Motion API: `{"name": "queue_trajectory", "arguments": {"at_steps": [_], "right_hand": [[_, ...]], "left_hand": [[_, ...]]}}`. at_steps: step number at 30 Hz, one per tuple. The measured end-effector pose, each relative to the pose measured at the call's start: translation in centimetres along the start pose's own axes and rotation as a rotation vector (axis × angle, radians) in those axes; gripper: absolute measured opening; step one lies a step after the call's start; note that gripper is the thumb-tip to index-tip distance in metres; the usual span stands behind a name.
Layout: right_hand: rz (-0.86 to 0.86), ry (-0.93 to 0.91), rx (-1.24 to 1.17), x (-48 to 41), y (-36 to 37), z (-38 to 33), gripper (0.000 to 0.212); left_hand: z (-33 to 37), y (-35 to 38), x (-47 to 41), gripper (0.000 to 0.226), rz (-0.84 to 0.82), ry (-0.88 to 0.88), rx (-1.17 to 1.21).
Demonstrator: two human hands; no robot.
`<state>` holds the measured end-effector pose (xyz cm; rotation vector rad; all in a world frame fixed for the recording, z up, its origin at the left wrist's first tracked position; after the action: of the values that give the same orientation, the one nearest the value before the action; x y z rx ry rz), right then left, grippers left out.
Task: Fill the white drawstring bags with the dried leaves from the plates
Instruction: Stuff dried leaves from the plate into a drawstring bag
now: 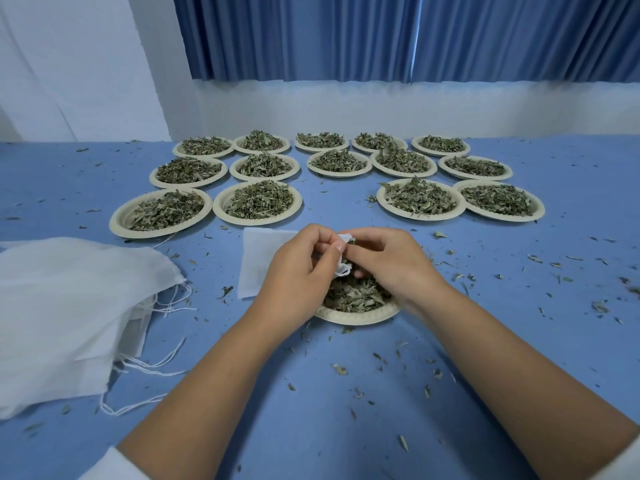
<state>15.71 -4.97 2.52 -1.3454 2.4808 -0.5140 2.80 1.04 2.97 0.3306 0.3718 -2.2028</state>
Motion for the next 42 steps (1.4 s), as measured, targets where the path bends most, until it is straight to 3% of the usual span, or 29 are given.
{"name": "queue_trajectory", "arguments": {"at_steps": [7, 12, 18, 24, 27, 31, 34, 37, 42], "right_hand": [[0.027, -0.04, -0.03, 0.2, -0.1, -0.2, 0.01], [0.187, -0.102, 0.154, -0.1, -0.3, 0.0, 0.017], [0.247, -0.162, 0.337, -0.2, 0.1, 0.1, 0.022], [0.059, -0.182, 0.201, -0.3, -0.3, -0.6, 0.015], [0.049, -0.186, 0.218, -0.4, -1.2, -1.0, 0.011], [0.013, -0.157, 0.505, -0.1, -2.5, -1.1, 0.018], [-0.206, -0.113, 0.796, 0.5, -2.8, -0.8, 0.025], [-0.388, -0.061, 0.851, 1.2, -2.2, -0.6, 0.043], [-0.314, -0.155, 0.878, 1.2, -1.1, -0.5, 0.043]], "left_hand": [[0.4, 0.3, 0.1, 0.01, -0.065, 0.069, -0.075], [0.7, 0.5, 0.2, 0.009, -0.097, 0.082, -0.099], [0.7, 0.4, 0.3, 0.008, -0.063, 0.066, -0.126], [0.1, -0.6, -0.2, 0.008, 0.133, -0.031, -0.054], [0.0, -1.2, -0.4, 0.009, 0.194, -0.045, -0.023], [0.0, -2.0, -0.6, 0.009, 0.26, -0.023, -0.02], [0.1, -2.3, -0.7, 0.009, 0.279, -0.025, -0.028], [0.1, -2.2, -0.7, 0.009, 0.273, -0.036, -0.024], [0.1, -2.1, -0.6, 0.008, 0.258, -0.046, -0.01]]}}
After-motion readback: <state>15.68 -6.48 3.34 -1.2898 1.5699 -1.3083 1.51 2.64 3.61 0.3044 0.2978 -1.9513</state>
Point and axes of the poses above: each hand's wrist, its own x-axis away from the middle knuckle, its own y-axis out of the palm, z = x × y, the point moved 4 cm from there along -x, towards the middle knuckle, and after that the axes turned 13 degrees about x, right-handed, at the moved point
